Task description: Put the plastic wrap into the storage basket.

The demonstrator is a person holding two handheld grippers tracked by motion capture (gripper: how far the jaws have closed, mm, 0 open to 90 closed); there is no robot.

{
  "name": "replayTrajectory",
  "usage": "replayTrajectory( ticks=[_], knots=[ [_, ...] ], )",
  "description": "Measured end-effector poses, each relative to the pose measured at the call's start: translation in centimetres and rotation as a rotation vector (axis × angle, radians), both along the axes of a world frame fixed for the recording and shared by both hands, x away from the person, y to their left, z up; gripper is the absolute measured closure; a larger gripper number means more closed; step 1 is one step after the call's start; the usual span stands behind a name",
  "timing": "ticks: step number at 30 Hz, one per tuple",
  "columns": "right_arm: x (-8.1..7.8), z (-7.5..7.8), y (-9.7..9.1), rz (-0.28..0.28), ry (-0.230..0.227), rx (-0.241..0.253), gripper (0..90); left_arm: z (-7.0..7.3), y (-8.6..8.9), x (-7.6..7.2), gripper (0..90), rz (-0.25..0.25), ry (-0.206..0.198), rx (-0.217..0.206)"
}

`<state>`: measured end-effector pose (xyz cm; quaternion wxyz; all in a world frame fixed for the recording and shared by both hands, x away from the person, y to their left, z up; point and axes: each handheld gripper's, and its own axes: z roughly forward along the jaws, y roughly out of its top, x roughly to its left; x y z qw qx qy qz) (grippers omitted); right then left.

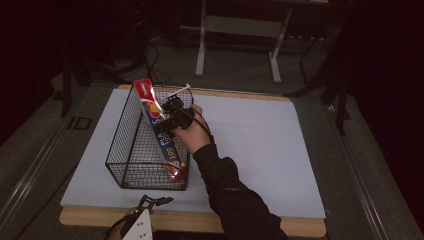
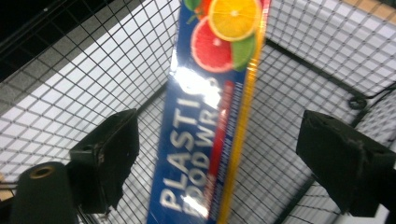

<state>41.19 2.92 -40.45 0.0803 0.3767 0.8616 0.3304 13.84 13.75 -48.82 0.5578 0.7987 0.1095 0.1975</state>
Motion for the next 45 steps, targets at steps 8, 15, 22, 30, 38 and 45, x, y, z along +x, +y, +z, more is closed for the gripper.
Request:
replayTrajectory(
  ticks=[8, 15, 22, 30, 38, 45],
  knots=[
    [-1.5, 0.7, -3.6, -0.018, -0.024, 0.023, 14.7, -0.1, -0.1, 0.0, 0.1, -0.003, 0.003, 0.005],
    [-2.8, 0.7, -7.4, -0.041, -0.036, 0.028, 18.4, -0.2, -0.3, 0.2, 0.1, 0.0, 0.005, 0.019],
    [-3.6, -0.2, -10.9, -0.066, -0.027, 0.055, 18.5, -0.3, -0.3, 0.2, 0.1, 0.004, 0.008, 0.025],
    [-5.0, -1.8, -14.5, -0.081, -0.089, 0.041, 18.4, -0.3, -0.3, 0.2, 0.1, 0.003, 0.007, 0.027],
    [-6.8, -4.0, -17.8, -0.084, -0.127, 0.049, 17.7, -0.3, -0.4, 0.3, 0.1, 0.006, 0.008, 0.029],
    [-8.4, -5.2, -20.1, -0.071, -0.106, 0.061, 17.7, -0.4, -0.5, 0.3, 0.1, 0.008, 0.01, 0.036]
  ],
)
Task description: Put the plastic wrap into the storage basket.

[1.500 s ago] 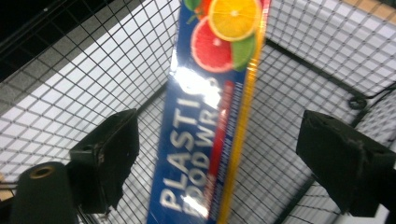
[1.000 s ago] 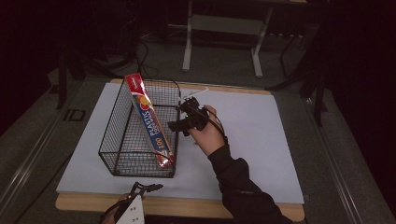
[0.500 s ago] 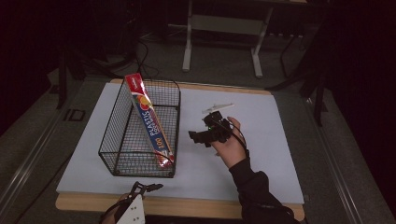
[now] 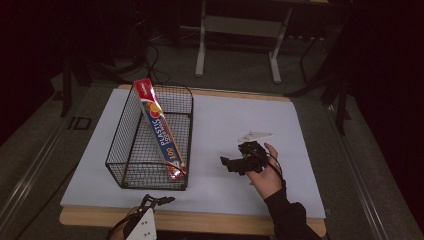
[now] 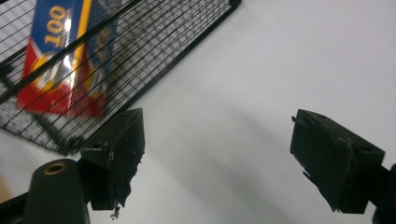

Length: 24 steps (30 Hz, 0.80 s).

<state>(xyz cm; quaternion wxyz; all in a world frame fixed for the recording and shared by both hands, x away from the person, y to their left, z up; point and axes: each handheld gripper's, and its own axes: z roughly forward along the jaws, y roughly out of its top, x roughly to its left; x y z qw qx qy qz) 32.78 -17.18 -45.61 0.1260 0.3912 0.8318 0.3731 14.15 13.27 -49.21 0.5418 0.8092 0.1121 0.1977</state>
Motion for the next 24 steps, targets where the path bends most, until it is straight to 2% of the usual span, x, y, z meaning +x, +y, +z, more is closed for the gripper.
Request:
replayTrajectory(
  ticks=[6, 9, 11, 14, 18, 24],
  knots=[
    [-1.0, -0.8, -1.2, 0.002, 0.005, 0.013, 17.7, 0.0, 0.0, 0.0, 0.1, 0.0, -0.002, 0.003],
    [-1.5, -1.4, -1.9, -0.005, 0.006, 0.034, 17.7, 0.0, 0.0, 0.0, 0.1, -0.001, -0.002, 0.004],
    [-1.9, -1.8, -2.4, -0.006, -0.011, 0.039, 17.0, 0.0, 0.0, 0.0, 0.1, -0.002, -0.003, 0.004],
    [-2.3, -2.5, -3.1, -0.01, -0.014, 0.025, 16.3, 0.0, 0.0, 0.0, 0.1, -0.004, -0.002, 0.004],
    [-2.3, -3.2, -4.6, -0.013, -0.011, 0.044, 16.1, 0.0, 0.0, -0.1, 0.1, -0.008, -0.002, 0.002],
    [-3.0, -3.8, -6.7, -0.021, -0.02, 0.033, 14.6, 0.0, 0.0, 0.0, 0.1, -0.007, -0.001, 0.0]
  ],
)
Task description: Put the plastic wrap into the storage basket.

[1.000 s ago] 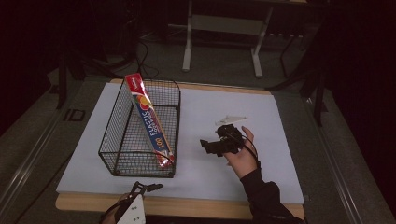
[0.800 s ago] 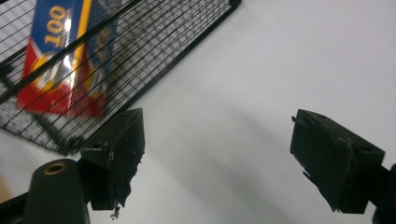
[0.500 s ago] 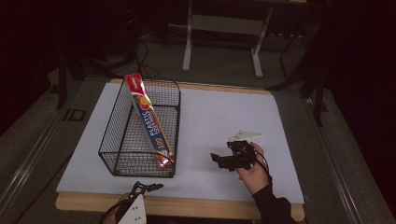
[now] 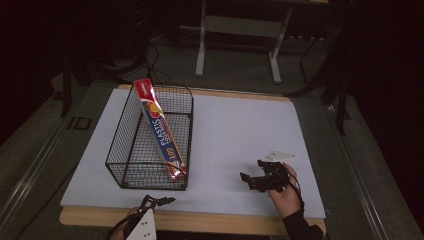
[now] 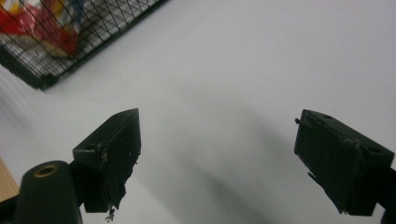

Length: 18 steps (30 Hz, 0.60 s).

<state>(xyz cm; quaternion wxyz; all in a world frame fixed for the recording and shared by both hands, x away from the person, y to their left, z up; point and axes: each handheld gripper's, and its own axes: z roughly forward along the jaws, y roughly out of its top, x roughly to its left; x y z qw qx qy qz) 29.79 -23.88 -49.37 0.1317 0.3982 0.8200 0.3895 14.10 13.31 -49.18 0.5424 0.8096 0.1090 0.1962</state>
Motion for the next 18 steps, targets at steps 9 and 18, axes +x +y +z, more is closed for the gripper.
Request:
replayTrajectory(
  ticks=[9, 18],
  knots=[
    [-1.8, -0.5, -3.1, 0.026, -0.015, 0.023, 14.4, 0.0, 0.0, 0.0, 0.1, -0.003, 0.004, 0.003],
    [-1.9, -0.8, -3.3, 0.088, -0.095, -0.015, 14.6, 0.0, 0.0, 0.1, 0.1, -0.008, 0.012, -0.002]
  ],
)
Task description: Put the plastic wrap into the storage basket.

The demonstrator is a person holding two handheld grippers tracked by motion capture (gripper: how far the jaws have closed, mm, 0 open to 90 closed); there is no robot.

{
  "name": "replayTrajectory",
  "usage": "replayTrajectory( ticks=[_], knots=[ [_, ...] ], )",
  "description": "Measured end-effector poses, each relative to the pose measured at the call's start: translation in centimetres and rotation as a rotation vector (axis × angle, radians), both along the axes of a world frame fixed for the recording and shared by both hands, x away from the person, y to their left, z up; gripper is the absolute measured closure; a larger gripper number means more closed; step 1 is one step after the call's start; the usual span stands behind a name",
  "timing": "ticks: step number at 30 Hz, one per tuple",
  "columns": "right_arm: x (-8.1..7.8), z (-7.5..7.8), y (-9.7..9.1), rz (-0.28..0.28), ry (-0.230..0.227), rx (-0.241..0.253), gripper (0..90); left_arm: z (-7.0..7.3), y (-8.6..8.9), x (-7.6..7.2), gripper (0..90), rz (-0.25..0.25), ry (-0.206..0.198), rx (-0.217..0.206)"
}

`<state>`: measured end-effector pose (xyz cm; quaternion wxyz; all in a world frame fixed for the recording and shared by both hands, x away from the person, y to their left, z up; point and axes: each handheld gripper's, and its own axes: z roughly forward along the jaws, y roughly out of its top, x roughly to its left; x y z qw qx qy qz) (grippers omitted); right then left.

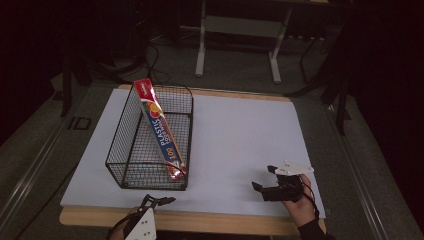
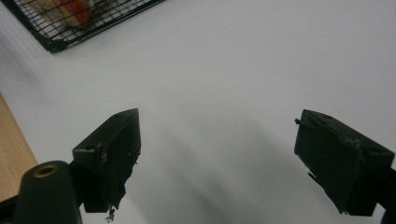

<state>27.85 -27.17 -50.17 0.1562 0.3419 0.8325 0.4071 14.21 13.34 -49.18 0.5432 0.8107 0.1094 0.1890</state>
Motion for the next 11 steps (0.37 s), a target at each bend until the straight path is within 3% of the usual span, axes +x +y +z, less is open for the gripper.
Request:
replayTrajectory(
  ticks=[5, 11],
  knots=[
    [0.47, -0.77, 0.16, 0.016, 0.036, 0.0, 15.0, 0.03, 0.01, -0.05, 0.1, -0.005, 0.001, 0.0],
    [0.68, -1.05, 0.48, 0.032, 0.038, -0.018, 15.0, -0.02, -0.01, 0.03, 0.1, -0.001, 0.002, 0.001]
  ],
)
